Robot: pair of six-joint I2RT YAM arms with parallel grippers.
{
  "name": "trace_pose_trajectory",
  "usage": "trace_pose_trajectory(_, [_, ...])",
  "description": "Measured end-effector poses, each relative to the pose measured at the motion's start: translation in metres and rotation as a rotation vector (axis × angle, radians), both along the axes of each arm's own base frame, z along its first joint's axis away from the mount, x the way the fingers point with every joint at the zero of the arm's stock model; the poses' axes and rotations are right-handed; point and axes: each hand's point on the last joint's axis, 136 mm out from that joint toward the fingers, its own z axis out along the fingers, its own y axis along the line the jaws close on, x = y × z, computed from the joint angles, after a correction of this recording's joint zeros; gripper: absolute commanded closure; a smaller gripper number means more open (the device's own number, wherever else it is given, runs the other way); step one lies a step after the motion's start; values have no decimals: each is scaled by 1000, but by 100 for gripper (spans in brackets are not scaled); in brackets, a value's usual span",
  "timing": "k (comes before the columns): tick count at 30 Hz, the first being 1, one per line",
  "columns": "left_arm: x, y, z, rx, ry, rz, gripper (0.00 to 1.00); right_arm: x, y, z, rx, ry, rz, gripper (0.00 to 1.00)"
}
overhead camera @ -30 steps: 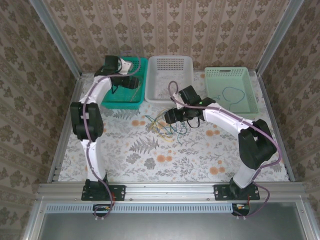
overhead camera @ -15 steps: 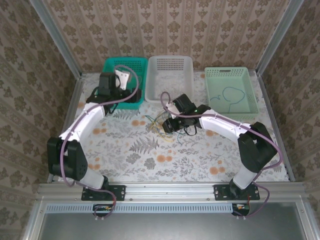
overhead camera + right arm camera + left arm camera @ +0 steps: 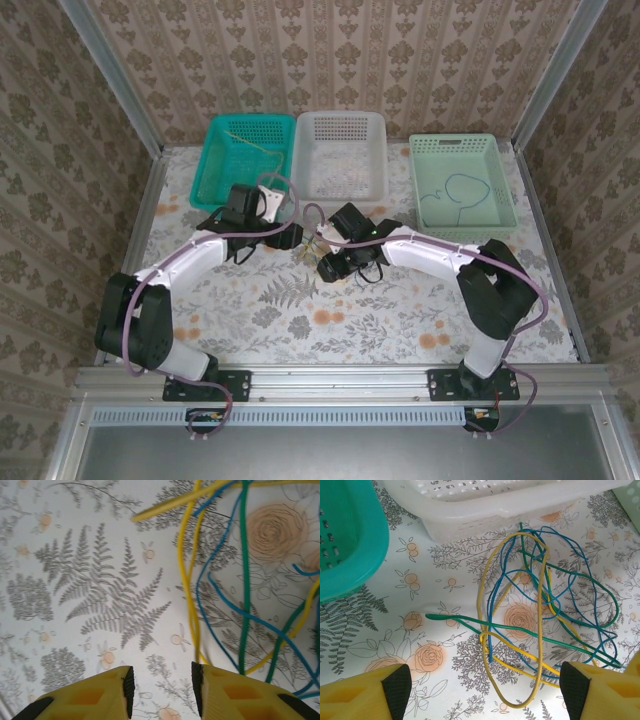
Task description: Untangle the cables
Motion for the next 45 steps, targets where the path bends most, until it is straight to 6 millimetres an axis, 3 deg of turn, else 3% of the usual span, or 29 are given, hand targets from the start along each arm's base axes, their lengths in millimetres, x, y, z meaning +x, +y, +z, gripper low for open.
trace_pose_trajectory(7, [4,-1,7,-14,-27,7,19,8,-9,-7,-67,-39,-35,61])
trace_pose_trajectory(16, [5,-2,7,-16,-32,7,19,12,-5,-17,-91,-36,-34,63])
trace_pose_trajectory(22, [4,-1,5,-15,-27,8,19,12,0,-16,-93,-46,-22,73])
trace_pose_trajectory(27, [4,0,5,-13,-26,12,19,12,-1,-18,-103,-42,-24,100])
trace_pose_trajectory(31, [5,0,4,-8,-28,17,19,10,-3,-12,-106,-37,-27,100])
trace_pose_trajectory(35, [5,1,4,-4,-30,22,19,5,-1,21,-40,-18,-12,100])
trace_pose_trajectory(38, [6,2,4,-4,-31,22,19,9,-1,71,79,-17,-7,100])
trace_pose_trajectory(42, [5,2,8,-7,-44,25,19,22,-20,142,276,-28,-41,100])
trace_pose_trajectory(45, [3,3,15,-16,-63,25,19,26,-38,173,381,-15,-68,100])
